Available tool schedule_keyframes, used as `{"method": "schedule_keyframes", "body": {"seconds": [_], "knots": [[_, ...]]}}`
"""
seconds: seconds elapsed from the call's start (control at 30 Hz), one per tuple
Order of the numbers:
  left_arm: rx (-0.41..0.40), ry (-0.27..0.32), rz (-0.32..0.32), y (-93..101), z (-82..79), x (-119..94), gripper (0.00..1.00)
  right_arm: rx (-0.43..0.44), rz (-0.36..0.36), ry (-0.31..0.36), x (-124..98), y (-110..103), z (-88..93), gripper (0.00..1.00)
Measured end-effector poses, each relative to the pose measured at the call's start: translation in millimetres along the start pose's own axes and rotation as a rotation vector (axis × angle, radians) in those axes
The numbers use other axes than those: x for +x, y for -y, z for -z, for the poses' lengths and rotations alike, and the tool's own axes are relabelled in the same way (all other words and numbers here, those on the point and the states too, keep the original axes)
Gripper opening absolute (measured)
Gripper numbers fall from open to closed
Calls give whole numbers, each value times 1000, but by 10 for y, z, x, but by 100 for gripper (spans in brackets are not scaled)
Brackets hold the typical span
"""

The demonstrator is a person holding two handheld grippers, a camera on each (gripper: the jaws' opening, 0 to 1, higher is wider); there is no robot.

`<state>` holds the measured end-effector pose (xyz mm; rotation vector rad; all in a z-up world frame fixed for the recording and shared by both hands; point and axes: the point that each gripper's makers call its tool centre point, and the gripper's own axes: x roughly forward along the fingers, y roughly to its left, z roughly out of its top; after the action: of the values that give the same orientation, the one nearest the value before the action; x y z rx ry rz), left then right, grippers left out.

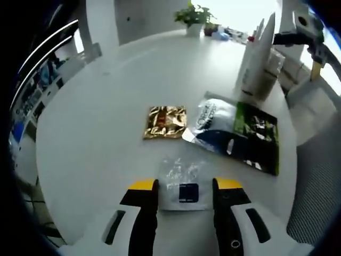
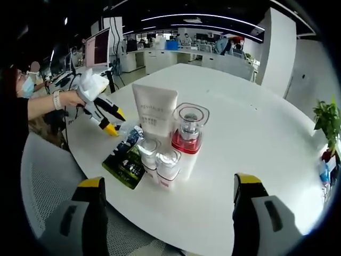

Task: Arrange the skincare products in the storage area until every visible bottle or jar stands upright without overlapping.

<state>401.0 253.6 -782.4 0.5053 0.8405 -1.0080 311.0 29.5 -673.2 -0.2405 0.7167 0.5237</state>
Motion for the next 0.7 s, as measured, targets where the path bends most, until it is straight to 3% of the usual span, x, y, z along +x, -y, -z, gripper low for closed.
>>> {"method": "schedule_keyframes", "body": {"seconds": [0.7], "knots": [[63,-24,87,292,81,-58,38,16,-11,1,-29,-21,72,100]]}}
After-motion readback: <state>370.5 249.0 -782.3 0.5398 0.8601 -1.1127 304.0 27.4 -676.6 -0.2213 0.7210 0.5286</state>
